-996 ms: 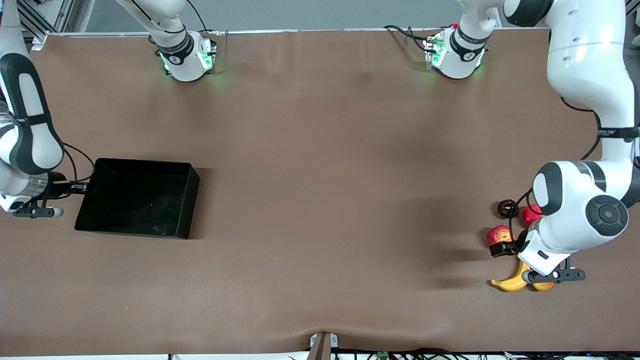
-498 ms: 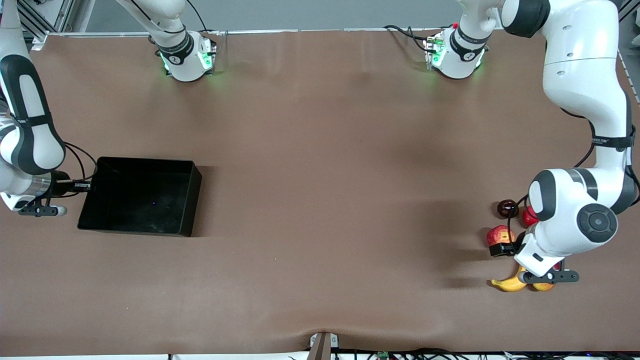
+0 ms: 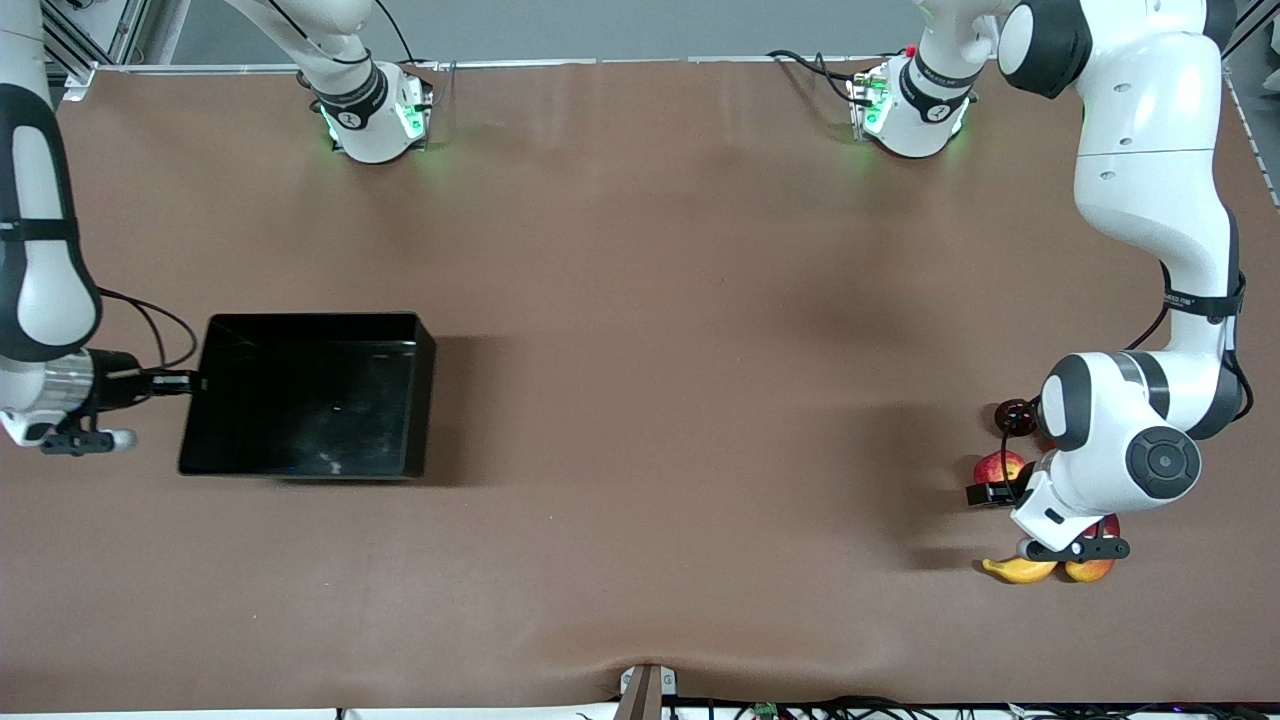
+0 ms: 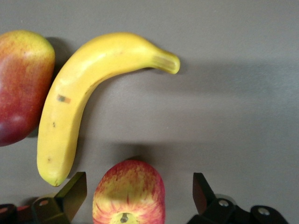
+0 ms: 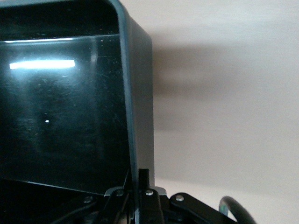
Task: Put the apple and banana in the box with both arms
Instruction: 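Slide the black tray toward the table middle with the right gripper, then carry the apple over the tray with the left gripper while the right gripper withdraws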
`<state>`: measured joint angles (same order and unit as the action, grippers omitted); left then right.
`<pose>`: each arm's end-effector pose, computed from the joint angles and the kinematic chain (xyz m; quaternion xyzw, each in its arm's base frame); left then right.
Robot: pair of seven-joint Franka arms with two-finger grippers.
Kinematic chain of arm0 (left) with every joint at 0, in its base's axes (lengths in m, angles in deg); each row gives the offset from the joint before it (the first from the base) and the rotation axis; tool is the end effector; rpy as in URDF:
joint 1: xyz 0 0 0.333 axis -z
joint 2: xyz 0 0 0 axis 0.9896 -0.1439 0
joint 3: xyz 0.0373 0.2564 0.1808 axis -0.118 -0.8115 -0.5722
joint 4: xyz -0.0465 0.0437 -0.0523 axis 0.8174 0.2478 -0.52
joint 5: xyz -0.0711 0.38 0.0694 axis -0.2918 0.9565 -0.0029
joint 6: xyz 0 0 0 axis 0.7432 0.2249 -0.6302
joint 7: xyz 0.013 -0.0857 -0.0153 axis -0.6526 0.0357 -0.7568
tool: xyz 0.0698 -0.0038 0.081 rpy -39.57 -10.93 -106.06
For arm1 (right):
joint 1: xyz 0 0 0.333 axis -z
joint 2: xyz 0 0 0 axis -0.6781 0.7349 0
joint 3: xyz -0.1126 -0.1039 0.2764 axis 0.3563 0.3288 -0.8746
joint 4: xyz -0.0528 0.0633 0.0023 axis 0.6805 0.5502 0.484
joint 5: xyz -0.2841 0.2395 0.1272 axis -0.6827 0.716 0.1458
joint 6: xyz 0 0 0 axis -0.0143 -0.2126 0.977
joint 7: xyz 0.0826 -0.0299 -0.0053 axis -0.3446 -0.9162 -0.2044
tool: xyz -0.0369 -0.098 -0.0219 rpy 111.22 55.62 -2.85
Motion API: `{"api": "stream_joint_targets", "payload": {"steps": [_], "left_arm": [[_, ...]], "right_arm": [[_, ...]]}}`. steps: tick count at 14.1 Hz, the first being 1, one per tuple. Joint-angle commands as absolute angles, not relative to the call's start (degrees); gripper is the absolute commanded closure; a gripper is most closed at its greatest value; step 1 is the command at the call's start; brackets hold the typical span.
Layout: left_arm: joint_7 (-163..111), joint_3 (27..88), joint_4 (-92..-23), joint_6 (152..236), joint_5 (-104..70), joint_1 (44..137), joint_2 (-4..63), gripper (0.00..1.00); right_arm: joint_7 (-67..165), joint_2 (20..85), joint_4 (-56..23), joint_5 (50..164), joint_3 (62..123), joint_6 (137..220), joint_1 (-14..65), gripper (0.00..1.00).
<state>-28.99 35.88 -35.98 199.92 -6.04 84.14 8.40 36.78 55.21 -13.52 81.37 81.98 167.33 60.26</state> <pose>0.7331 0.0055 0.2285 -0.9991 -0.0203 0.0153 0.0347 0.6218 -0.1295 0.3211 -0.9817 0.0036 0.1197 0.1479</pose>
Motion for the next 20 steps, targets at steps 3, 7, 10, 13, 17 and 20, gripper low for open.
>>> {"api": "stream_joint_targets", "payload": {"steps": [3,7,10,13,17,20], "left_arm": [[-28.72,35.75,-36.49,194.85,-5.00,83.93,9.13,0.00],[-28.64,35.75,-38.60,194.05,-4.92,83.75,9.04,0.00],[-29.43,35.84,-38.69,194.40,-5.00,83.05,8.77,0.26],[-29.51,35.75,-38.43,194.40,-4.66,82.96,9.12,1.00],[-29.43,35.75,-38.16,193.79,-4.57,83.66,12.63,1.00],[-29.78,36.10,-38.16,190.55,-4.39,85.32,17.90,1.00]], "right_arm": [[52.59,52.38,-12.53,85.56,82.07,165.26,47.83,1.00],[63.84,52.46,-10.95,88.55,82.24,167.44,36.84,1.00],[74.30,53.25,-10.51,89.43,82.33,174.81,26.65,1.00],[82.57,58.25,-9.37,89.43,82.24,184.40,19.08,1.00],[86.29,67.30,-1.90,89.34,82.24,185.12,14.32,1.00],[85.85,69.16,-1.36,88.73,82.33,186.00,13.43,1.00]]}}
